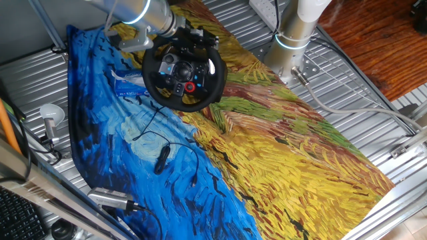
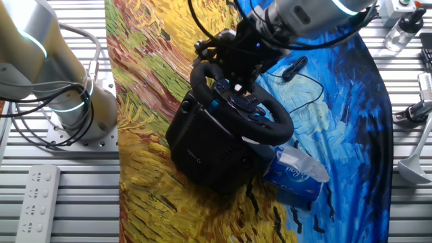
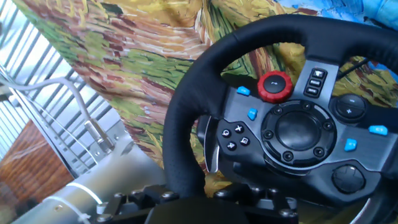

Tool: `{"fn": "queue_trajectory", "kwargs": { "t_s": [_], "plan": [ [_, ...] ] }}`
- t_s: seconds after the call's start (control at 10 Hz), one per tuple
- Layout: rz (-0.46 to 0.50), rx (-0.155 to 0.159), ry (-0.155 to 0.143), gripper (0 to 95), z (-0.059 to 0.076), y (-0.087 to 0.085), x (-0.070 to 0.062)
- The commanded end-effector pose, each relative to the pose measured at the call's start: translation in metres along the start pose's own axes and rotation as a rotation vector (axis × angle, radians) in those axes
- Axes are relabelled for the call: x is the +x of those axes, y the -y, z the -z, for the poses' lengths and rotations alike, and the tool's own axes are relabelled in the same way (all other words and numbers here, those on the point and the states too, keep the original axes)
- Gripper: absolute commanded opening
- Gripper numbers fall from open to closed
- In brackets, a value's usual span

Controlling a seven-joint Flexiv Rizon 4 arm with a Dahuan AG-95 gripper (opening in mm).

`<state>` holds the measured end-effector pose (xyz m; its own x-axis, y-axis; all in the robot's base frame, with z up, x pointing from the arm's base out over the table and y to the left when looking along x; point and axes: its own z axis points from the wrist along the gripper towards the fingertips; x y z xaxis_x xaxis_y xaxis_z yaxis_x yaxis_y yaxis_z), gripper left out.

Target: Rotate the steering wheel 90 degrees clockwise

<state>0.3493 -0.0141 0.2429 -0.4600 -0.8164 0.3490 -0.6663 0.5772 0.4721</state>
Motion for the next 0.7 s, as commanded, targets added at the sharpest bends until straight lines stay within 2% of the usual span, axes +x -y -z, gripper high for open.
{"fn": "queue_trajectory", "kwargs": {
  "t_s": [0.1, 0.2, 0.7],
  "plan": [
    [0.000, 0.011, -0.002, 57.0, 0.0016, -0.0022, -0.0021],
    [0.016, 0.022, 0.002, 57.0, 0.0005, -0.0004, -0.0009],
    [0.015, 0.024, -0.004, 57.0, -0.0017, -0.0006, -0.0042]
  ]
}}
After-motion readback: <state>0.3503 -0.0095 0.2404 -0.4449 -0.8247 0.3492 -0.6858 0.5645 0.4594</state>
